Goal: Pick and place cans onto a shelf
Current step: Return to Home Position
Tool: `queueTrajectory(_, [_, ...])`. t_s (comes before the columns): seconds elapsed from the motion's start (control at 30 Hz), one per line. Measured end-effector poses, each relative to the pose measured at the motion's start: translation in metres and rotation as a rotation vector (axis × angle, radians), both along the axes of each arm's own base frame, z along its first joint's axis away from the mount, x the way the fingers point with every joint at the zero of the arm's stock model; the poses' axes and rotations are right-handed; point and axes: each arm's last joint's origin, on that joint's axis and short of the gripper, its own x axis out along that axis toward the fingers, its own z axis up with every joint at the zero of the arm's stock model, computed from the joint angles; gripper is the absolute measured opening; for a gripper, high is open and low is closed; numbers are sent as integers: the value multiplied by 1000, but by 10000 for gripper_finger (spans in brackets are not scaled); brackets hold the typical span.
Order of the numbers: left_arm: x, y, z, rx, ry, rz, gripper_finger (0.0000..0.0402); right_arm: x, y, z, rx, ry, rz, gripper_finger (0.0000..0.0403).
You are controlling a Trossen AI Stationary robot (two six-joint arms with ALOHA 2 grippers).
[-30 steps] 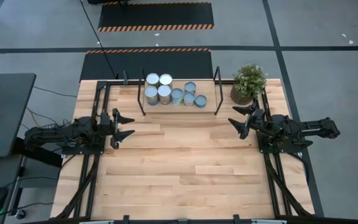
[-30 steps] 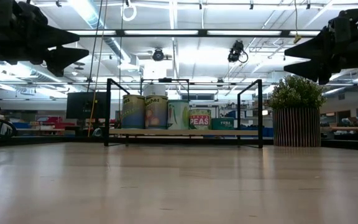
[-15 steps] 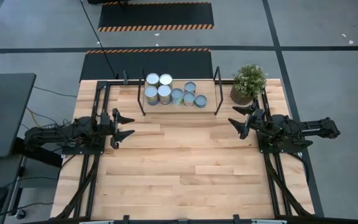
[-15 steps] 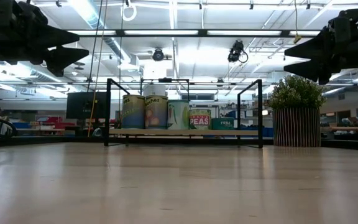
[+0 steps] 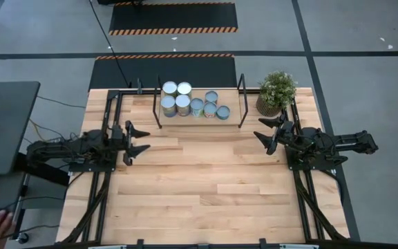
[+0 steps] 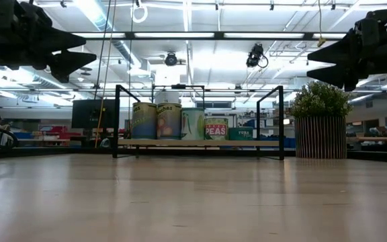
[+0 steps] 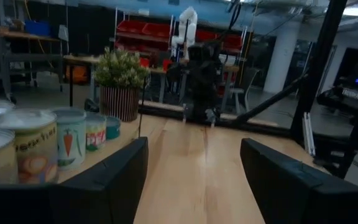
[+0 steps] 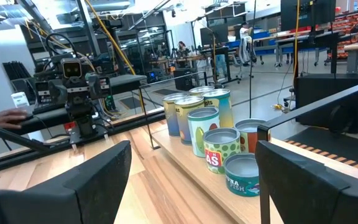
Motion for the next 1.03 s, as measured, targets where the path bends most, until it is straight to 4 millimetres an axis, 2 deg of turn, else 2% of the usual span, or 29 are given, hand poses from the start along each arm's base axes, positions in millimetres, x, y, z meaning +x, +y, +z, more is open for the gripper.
queueTrajectory(1.03, [1,0,-2,-1,21,0,263,0,0,0,0,0,0,349])
